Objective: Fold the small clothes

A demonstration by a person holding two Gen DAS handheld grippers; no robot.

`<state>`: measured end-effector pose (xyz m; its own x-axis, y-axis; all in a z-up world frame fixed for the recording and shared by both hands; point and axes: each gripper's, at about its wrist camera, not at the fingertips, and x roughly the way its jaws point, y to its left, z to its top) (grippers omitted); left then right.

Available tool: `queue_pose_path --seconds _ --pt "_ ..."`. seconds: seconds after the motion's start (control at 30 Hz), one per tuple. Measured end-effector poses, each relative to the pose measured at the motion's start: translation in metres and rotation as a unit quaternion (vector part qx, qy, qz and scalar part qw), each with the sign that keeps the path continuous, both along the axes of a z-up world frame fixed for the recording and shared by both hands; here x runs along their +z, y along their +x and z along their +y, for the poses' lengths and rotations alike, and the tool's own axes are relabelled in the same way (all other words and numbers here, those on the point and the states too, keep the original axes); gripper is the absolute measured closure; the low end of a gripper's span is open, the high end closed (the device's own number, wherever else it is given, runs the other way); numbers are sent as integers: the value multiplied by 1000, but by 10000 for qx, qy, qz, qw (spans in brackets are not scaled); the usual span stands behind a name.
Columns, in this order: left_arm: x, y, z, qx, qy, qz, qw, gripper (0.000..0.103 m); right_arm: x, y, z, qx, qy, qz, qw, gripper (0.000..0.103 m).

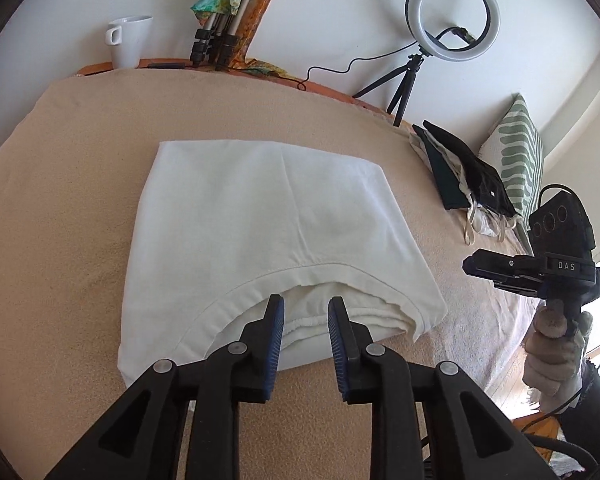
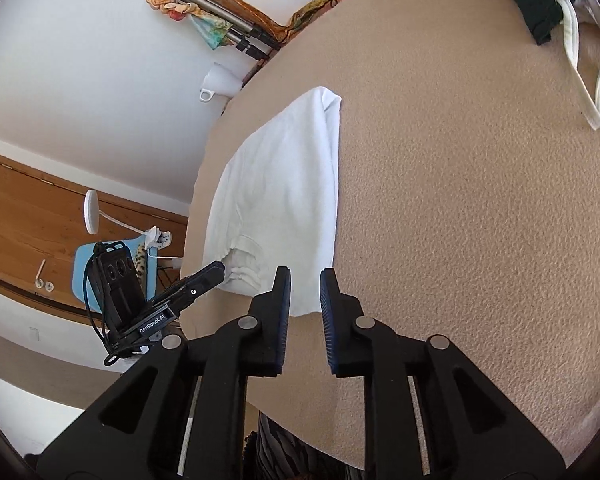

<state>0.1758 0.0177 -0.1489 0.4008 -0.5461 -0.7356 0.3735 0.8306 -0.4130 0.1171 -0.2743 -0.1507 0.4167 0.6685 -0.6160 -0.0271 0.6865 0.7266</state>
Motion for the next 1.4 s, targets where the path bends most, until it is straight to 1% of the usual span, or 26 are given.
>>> queue_pose_path --seconds 0.03,0.07,0.13,0.17,0.23,0.33,0.43,0.57,0.63,0.7,0.77,0.93,1.0,1.13,1.2,1.3,1.4 --pt "6 -1 -5 -15 -19 -122 9999 81 7 6 0 69 -1 -153 9999 82" --pt "10 -3 -13 -67 -33 -218 9997 79 13 13 0 151 -32 -267 9995 69" --pt "12 -6 -32 -231 39 -380 9990 77 19 29 -2 197 -39 -397 9990 54" --pt "11 -7 -43 -326 107 -432 9985 77 20 36 -3 196 5 -447 9988 53" --pt "4 -9 -64 -532 196 -455 9974 77 19 53 -6 99 113 -393 9991 52" --pt "-9 -9 -89 -784 379 -422 9953 77 10 75 -11 -66 406 -245 9989 52" --pt "-20 -11 -101 -900 581 -425 9933 77 -5 94 -9 -111 637 -87 9979 53" --pt "-32 -10 -101 -916 600 -293 9936 77 -25 115 -3 -97 908 122 9957 53" --pt "-33 -9 -100 -908 549 -280 9940 77 -34 123 -2 -134 1037 216 9943 53" --pt "-34 -8 -100 -933 557 -276 9937 77 -41 131 -1 -130 1209 291 9922 55" --pt "-34 -6 -101 -927 543 -258 9939 77 -46 138 1 -87 1422 356 9892 58" --pt "-33 -4 -101 -965 540 -263 9935 76 -47 149 4 19 1782 425 9831 59" --pt "-34 -3 -101 -974 527 -269 9935 76 -47 152 6 10 1808 457 9825 59" --pt "-35 -3 -101 -983 516 -281 9934 76 -51 159 13 -30 1698 511 9841 59" --pt "-35 -5 -100 -976 503 -313 9935 76 -50 162 13 -154 1660 460 9849 63" --pt "-36 -8 -99 -1001 520 -380 9929 76 -44 168 9 -423 1448 318 9880 71" --pt "-37 -8 -98 -1015 488 -374 9929 76 -41 171 11 -423 1294 306 9902 72"
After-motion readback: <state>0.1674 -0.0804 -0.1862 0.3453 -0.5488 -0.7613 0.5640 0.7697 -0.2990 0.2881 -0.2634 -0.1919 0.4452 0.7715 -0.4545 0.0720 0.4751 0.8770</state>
